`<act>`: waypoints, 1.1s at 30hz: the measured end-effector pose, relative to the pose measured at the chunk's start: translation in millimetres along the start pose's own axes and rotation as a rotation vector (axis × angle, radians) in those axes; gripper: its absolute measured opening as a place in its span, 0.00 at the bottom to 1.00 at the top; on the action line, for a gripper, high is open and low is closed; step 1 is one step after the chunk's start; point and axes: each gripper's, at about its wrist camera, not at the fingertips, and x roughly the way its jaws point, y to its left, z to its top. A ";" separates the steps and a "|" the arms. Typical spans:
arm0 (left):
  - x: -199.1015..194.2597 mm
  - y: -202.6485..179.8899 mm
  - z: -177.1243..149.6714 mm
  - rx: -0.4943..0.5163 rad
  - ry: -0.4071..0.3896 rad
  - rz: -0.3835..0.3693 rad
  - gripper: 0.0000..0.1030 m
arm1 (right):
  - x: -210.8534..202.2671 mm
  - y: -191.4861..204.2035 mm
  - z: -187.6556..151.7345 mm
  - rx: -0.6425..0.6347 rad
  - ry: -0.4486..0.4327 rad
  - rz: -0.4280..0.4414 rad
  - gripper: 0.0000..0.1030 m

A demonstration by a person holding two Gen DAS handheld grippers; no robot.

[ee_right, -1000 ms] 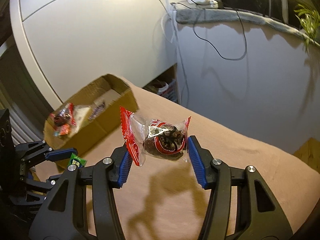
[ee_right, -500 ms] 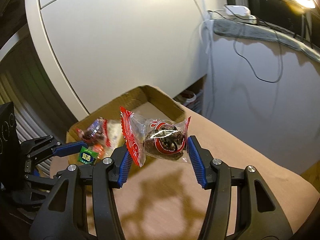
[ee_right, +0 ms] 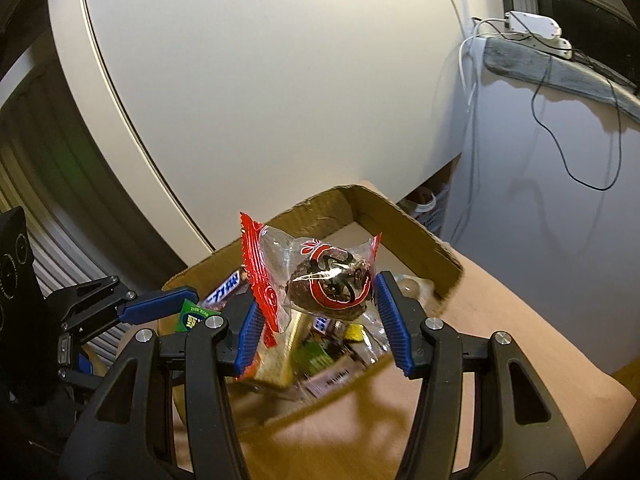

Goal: Organize snacks

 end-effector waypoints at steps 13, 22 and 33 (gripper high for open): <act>5.0 12.5 5.5 -0.011 -0.010 0.015 0.38 | 20.4 2.6 13.7 0.004 0.022 0.015 0.56; 6.1 15.8 5.5 -0.018 -0.010 0.028 0.45 | 24.8 3.4 17.7 0.007 0.024 0.010 0.58; 3.4 15.7 4.8 -0.018 -0.014 0.047 0.55 | 20.3 0.9 20.6 0.009 0.007 -0.028 0.78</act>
